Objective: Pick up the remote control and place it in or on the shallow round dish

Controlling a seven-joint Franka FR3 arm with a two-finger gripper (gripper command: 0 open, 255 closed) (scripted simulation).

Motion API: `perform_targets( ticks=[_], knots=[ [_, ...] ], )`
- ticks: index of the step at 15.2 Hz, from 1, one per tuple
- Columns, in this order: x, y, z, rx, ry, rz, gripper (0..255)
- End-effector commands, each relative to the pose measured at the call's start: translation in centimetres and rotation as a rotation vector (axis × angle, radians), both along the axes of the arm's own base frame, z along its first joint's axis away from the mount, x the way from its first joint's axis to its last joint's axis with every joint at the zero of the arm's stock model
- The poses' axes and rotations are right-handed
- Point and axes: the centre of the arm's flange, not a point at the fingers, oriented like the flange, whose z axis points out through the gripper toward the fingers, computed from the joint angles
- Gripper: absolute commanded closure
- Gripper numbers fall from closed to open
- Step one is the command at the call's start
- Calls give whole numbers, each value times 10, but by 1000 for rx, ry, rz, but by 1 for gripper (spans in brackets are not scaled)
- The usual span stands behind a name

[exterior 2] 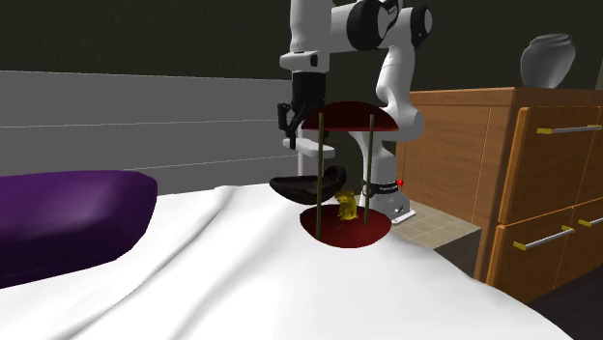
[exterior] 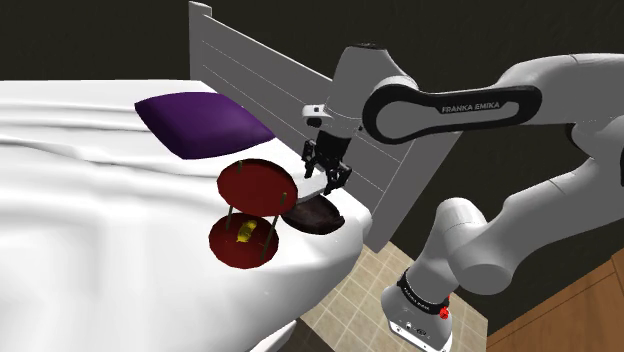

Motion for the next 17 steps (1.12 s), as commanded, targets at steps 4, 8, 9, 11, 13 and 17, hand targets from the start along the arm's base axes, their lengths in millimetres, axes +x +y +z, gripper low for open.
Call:
perform_targets(
  ticks=[4, 8, 9, 11, 13, 17],
  knots=[
    [0, -1, -27, 0, -1, 0, 255],
    [0, -1, -33, 0, -1, 0, 255],
    [0, -1, -33, 0, -1, 0, 255],
    [0, -1, -33, 0, -1, 0, 255],
    [0, -1, -33, 0, -1, 0, 255],
    [0, -1, -33, 0, -1, 0, 0]
  ],
)
